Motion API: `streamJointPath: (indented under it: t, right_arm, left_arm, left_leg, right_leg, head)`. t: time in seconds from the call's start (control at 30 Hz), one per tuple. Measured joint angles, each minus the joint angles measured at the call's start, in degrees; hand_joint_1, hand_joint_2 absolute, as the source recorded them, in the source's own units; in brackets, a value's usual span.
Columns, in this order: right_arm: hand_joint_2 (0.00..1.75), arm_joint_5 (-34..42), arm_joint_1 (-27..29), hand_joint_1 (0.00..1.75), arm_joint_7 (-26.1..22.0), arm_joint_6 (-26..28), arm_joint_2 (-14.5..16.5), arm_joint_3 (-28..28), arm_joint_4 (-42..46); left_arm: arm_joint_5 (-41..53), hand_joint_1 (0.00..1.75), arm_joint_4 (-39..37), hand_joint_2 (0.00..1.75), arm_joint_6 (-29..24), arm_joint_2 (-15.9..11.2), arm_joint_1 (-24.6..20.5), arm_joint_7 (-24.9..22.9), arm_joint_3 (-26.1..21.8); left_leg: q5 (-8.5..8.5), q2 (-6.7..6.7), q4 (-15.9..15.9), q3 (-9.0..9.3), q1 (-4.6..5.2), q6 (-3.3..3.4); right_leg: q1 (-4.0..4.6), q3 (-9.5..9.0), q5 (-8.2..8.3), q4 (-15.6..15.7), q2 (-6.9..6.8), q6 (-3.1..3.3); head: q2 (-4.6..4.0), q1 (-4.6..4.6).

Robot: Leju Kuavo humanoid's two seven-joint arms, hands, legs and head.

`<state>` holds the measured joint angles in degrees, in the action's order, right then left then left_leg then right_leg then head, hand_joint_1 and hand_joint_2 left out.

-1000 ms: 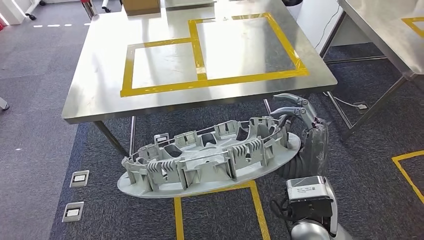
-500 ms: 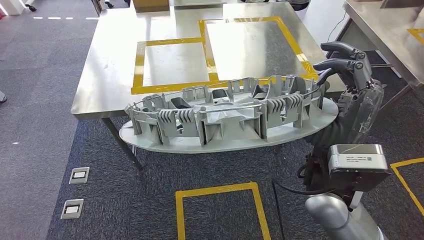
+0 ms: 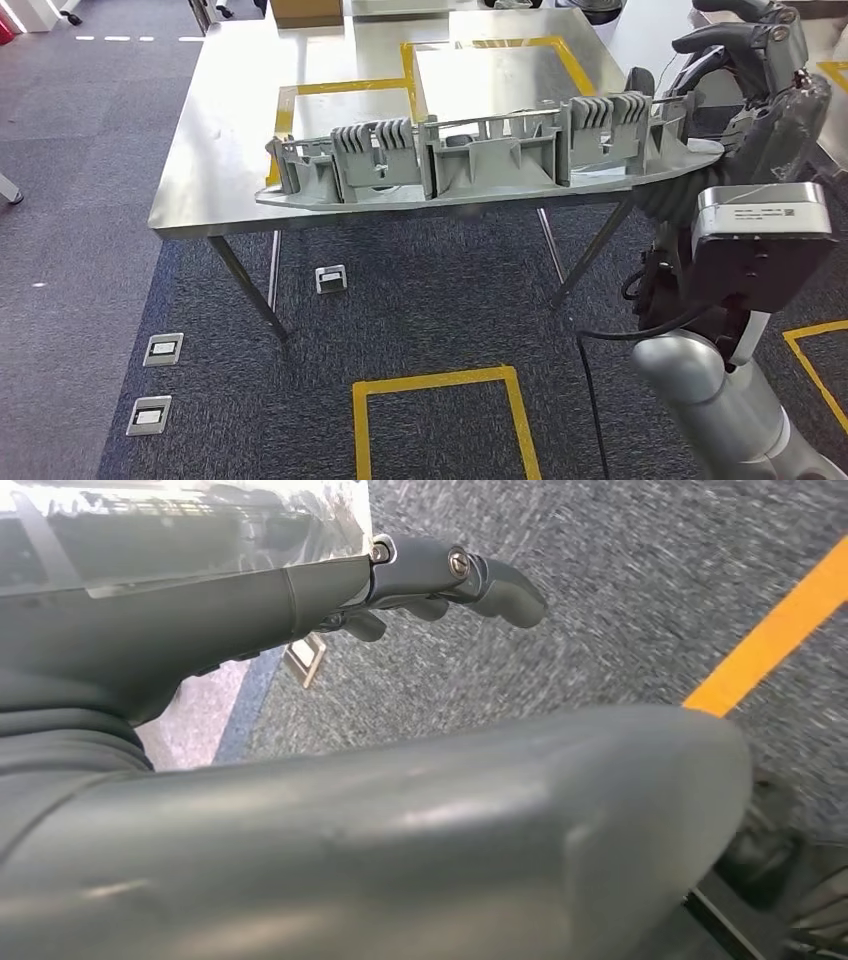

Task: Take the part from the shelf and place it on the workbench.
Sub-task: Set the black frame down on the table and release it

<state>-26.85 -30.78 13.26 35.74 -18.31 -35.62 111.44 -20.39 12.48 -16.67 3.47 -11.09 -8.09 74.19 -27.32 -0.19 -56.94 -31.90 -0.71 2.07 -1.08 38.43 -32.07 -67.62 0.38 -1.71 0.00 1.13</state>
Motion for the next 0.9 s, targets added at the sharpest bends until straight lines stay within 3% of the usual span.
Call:
streamJointPath:
  t: [0.03,0.07,0.1,0.17,0.2,0.27,0.3,0.37,0.43,0.53,0.57,0.6,0.67,0.73,0.77,0.83,0.9]
  right_arm:
    - [1.75,-0.01,-0.12,1.75,0.08,-0.07,-0.07,0.0,-0.31]
    - [1.75,-0.04,-0.14,1.75,0.14,-0.12,-0.14,-0.01,-0.61]
    - [1.75,-0.13,-0.17,1.75,0.16,-0.17,-0.2,-0.04,-0.91]
    - [1.75,-0.32,-0.18,1.75,0.2,-0.24,-0.33,-0.09,-1.38]
    - [1.75,-0.42,-0.24,1.75,0.2,-0.25,-0.36,-0.16,-1.6]
    - [1.75,-0.52,-0.3,1.75,0.25,-0.25,-0.38,-0.28,-1.88]
    - [1.75,-0.56,-0.34,1.75,0.28,-0.26,-0.38,-0.33,-2.01]
    - [1.75,-0.67,-0.29,1.75,0.36,-0.33,-0.41,-0.33,-2.22]
    - [1.75,-0.75,-0.33,1.75,0.36,-0.4,-0.44,-0.36,-2.46]
    - [1.75,-0.76,-0.37,1.75,0.36,-0.42,-0.44,-0.42,-2.81]
    - [1.75,-0.76,-0.36,1.75,0.36,-0.42,-0.45,-0.45,-2.97]
    - [1.75,-0.8,-0.36,1.75,0.36,-0.42,-0.45,-0.46,-3.11]
    - [1.75,-0.94,-0.4,1.75,0.35,-0.42,-0.45,-0.47,-3.27]
    - [1.75,-1.11,-0.53,1.75,0.3,-0.41,-0.45,-0.56,-3.45]
    - [1.75,-1.18,-0.56,1.75,0.28,-0.4,-0.45,-0.66,-3.57]
    - [1.75,-1.24,-0.53,1.75,0.26,-0.38,-0.44,-0.86,-3.79]
    - [1.75,-1.35,-0.55,1.75,0.27,-0.36,-0.49,-0.87,-3.86]
  left_arm:
    - [-0.01,0.0,0.0,1.75,0.07,0.06,0.0,0.01,0.01]
    - [-0.01,0.0,0.0,1.75,0.12,0.1,0.04,0.03,0.01]
    - [-0.01,0.0,0.0,1.75,0.15,0.12,0.08,0.03,0.02]
    - [-0.01,0.0,-0.01,1.75,0.13,0.16,0.12,0.05,0.02]
    - [-0.01,0.0,-0.02,1.75,0.12,0.13,0.07,0.05,0.01]
    - [-0.01,0.0,-0.03,1.75,0.09,0.12,0.01,0.05,0.01]
    - [-0.01,0.0,-0.03,1.75,0.09,0.12,0.0,0.05,0.01]
    - [-0.01,0.0,-0.03,1.75,0.1,0.13,0.04,0.05,0.02]
    - [-0.01,0.0,-0.03,1.75,0.09,0.1,-0.01,0.06,0.03]
    - [-0.01,0.0,-0.02,1.75,0.09,0.11,0.03,0.08,0.04]
    - [-0.01,0.0,-0.02,1.75,0.09,0.1,0.1,0.07,0.04]
    - [-0.01,0.0,-0.02,1.75,0.09,0.1,0.14,0.07,0.05]
    - [0.0,0.0,-0.02,1.75,0.09,0.09,0.16,0.08,0.06]
    - [0.01,0.0,-0.08,1.75,0.09,-0.07,0.16,0.09,0.05]
    - [0.02,0.0,-0.1,1.75,0.1,-0.11,0.16,0.08,0.05]
    - [0.02,0.0,-0.13,1.75,0.11,-0.06,0.15,0.06,0.05]
    - [0.03,0.0,-0.12,1.75,0.07,-0.03,0.01,0.04,0.06]
  left_leg:
    - [-0.12,-0.01,-0.02,0.1,-0.1,-0.13]
    - [-0.31,-0.03,-0.05,0.27,-0.23,-0.34]
    - [-0.6,-0.07,-0.13,0.49,-0.43,-0.66]
    - [-1.5,-0.18,-0.64,1.02,-0.95,-1.64]
    - [-2.01,-0.2,-1.08,1.05,-1.02,-2.22]
    - [-2.66,-0.2,-1.76,0.79,-0.85,-3.17]
    - [-2.76,-0.17,-1.86,0.7,-0.73,-3.48]
    - [-3.18,-0.1,-1.93,0.74,-0.81,-3.94]
    - [-4.9,-0.04,-5.06,-0.57,-0.84,-4.04]
    - [-8.46,-0.01,-16.32,-6.41,-0.51,-3.6]
    - [-8.35,-0.02,-18.52,-8.08,-0.35,-3.4]
    - [-7.11,-0.02,-18.76,-8.94,-0.16,-3.1]
    - [-1.89,-0.07,-13.67,-8.18,0.47,-1.92]
    - [2.09,-0.13,-8.25,-6.38,1.27,-0.38]
    - [2.92,-0.16,-6.82,-5.8,1.68,0.16]
    - [3.19,-0.15,-5.95,-5.32,2.23,0.49]
    - [2.54,-0.27,-3.32,-3.85,1.8,0.55]
  right_leg:
    - [-0.2,1.96,-0.62,-3.07,-0.02,-0.24]
    - [-0.44,3.13,-0.19,-4.4,-0.04,-0.49]
    - [-0.71,3.33,1.27,-3.71,-0.09,-0.75]
    - [-1.21,1.27,5.51,2.21,-0.34,-1.4]
    - [-1.27,0.12,6.77,5.06,-0.48,-1.64]
    - [-1.18,-0.8,6.7,7.47,-0.47,-0.76]
    - [-1.09,-0.68,6.28,7.5,-0.34,0.02]
    - [-1.1,-0.65,5.73,7.37,-0.14,1.37]
    - [-1.06,-1.18,5.27,7.41,-0.08,2.32]
    - [-0.54,-2.27,4.42,7.49,-0.02,3.3]
    - [-0.27,-2.68,4.1,7.49,0.07,3.49]
    - [0.03,-3.17,3.75,7.49,0.19,3.62]
    - [0.6,-4.45,2.94,7.52,0.39,3.78]
    - [0.74,-5.49,2.34,7.81,0.46,3.68]
    - [0.59,-5.69,2.25,8.02,0.5,3.44]
    - [0.23,-5.77,2.36,8.58,0.55,2.81]
    - [0.24,-5.66,2.05,8.75,0.32,2.28]
  head:
    - [0.0,0.1]
    - [0.0,0.24]
    - [0.0,0.34]
    - [0.0,0.57]
    - [0.0,0.9]
    - [0.0,1.18]
    - [0.0,1.09]
    - [0.0,0.41]
    - [0.0,-0.19]
    - [0.0,-1.19]
    - [0.0,-1.36]
    - [0.0,-1.48]
    - [0.0,-1.61]
    - [-0.01,-1.32]
    - [-0.01,-1.27]
    - [0.0,-1.45]
    - [0.0,-1.69]
